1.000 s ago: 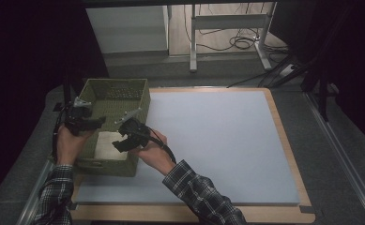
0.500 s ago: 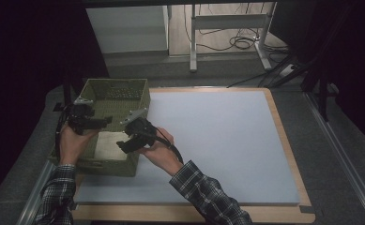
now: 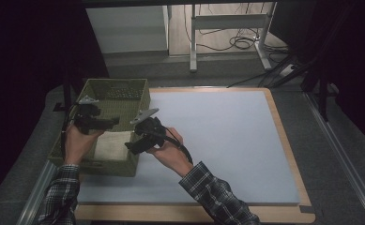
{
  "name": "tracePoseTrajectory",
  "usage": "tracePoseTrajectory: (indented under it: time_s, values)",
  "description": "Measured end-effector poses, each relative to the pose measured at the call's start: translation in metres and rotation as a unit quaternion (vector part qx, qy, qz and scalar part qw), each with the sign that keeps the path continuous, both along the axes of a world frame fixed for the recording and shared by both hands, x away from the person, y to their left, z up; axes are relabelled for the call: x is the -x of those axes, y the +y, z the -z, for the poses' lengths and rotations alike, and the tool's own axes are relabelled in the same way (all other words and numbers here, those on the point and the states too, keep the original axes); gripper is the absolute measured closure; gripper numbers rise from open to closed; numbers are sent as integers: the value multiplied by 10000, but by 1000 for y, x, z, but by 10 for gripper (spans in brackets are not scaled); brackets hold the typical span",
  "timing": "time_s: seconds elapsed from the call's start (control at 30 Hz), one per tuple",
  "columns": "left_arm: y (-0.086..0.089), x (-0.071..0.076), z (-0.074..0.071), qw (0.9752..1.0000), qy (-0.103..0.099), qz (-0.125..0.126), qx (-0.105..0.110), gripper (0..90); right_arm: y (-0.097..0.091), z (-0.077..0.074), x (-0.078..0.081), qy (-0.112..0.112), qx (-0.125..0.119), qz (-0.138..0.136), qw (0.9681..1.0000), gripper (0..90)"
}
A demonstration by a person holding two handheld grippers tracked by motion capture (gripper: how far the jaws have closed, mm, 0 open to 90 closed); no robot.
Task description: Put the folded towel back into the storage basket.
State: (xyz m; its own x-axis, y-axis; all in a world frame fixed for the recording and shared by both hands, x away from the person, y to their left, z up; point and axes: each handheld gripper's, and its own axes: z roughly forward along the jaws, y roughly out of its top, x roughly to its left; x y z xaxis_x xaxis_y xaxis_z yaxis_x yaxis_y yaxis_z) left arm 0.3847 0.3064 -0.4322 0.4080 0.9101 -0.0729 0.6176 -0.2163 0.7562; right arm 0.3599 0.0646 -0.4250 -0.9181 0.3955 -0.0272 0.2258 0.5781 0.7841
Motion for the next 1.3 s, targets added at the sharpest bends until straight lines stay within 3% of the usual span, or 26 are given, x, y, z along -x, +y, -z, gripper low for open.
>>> tracePoseTrajectory:
  time_s: [0.47,0.87,1.3]
  values:
    - [-26,-1,-11,9996,-16,259,-68,12,-36,8,-3,209,68,-28,9998,71]
    - [-54,0,-21,9988,-134,430,-190,3,-73,12,-4,206,128,108,9996,54]
    - [-96,0,-24,9963,-162,774,-330,1,-111,16,1,138,103,261,9995,53]
